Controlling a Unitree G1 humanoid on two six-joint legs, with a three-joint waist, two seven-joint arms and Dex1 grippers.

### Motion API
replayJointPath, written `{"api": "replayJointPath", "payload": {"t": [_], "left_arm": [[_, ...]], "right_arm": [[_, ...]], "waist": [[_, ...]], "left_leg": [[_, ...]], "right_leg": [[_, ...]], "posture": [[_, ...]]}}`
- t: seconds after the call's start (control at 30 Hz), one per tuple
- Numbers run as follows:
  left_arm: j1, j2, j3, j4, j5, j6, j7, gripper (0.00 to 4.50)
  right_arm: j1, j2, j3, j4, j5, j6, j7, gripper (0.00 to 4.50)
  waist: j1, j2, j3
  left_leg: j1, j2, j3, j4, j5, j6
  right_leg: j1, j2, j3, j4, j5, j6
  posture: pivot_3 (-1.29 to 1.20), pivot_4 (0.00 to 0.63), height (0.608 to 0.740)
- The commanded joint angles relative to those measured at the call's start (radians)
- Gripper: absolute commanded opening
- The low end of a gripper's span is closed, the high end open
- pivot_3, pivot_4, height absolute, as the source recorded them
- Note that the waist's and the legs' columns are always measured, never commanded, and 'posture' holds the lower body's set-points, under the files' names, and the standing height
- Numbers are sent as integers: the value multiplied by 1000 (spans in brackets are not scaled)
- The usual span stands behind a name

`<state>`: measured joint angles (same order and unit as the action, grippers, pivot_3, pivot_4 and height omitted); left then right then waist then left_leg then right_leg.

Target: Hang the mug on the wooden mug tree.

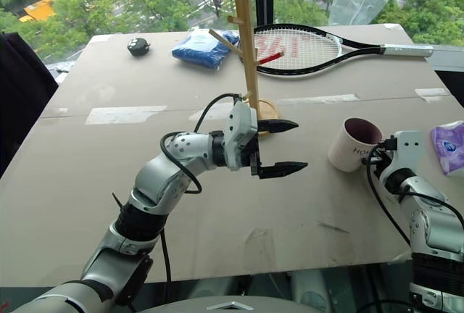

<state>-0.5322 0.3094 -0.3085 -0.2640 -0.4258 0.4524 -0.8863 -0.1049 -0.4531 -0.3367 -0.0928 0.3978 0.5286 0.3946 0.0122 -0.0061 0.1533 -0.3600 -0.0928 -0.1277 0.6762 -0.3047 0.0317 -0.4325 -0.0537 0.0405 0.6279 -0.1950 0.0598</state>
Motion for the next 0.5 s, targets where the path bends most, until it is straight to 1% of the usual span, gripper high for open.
{"api": "replayJointPath", "payload": {"t": [0.03, 0.1, 0.2, 0.27, 0.33, 0.37, 0.43, 0.5], "left_arm": [[42, -27, 47, -40, -3, -49, 49, 4500], [86, -40, 66, -32, 4, -79, 75, 4500], [176, -32, 87, -13, 62, -160, 118, 4500], [260, -57, 144, -27, 58, -194, 182, 4500], [320, -83, 183, -54, 54, -222, 237, 4500], [332, -94, 191, -61, 51, -228, 252, 4500], [369, -135, 221, -101, 16, -235, 297, 4500], [408, -170, 241, -153, -24, -247, 323, 4500]], "right_arm": [[2, -47, 40, -60, -16, -16, 53, 45], [-10, -101, 85, -69, -47, -24, 101, 45], [-96, -202, 147, -50, -58, -22, 209, 45], [-247, -287, 216, 1, -64, -32, 348, 45], [-394, -345, 294, 86, -98, -90, 478, 45], [-436, -358, 318, 121, -111, -116, 516, 45], [-597, -359, 396, 256, -155, -204, 635, 45], [-784, -320, 469, 425, -209, -312, 737, 45]], "waist": [[-3, 0, 0], [-3, 0, 0], [-6, 0, 0], [-18, 2, 1], [-25, 2, 1], [-26, 1, 2], [-22, -2, 2], [-25, -2, 2]], "left_leg": [[0, 0, 0, 0, 0, 0], [0, 0, 1, 0, 0, 0], [1, 0, 2, 0, 0, 0], [1, 1, 3, 0, 0, 0], [1, 1, 5, 0, 0, 0], [1, 1, 5, 0, 0, 0], [1, 2, 3, 0, 0, 0], [0, 4, 3, 0, 0, 0]], "right_leg": [[0, 0, 0, 0, 0, 0], [0, 0, 1, 0, 0, 0], [0, 0, 1, 0, 0, 0], [0, 1, 2, 0, 1, -1], [0, 1, 4, 0, 2, 0], [0, 1, 3, 0, 2, 0], [0, 1, 0, -1, 3, -1], [0, 2, -1, -2, 3, -2]], "posture": [[0, 150, 740], [0, 150, 740], [0, 150, 740], [0, 150, 740], [0, 150, 740], [0, 150, 740], [0, 150, 740], [0, 150, 740]]}}
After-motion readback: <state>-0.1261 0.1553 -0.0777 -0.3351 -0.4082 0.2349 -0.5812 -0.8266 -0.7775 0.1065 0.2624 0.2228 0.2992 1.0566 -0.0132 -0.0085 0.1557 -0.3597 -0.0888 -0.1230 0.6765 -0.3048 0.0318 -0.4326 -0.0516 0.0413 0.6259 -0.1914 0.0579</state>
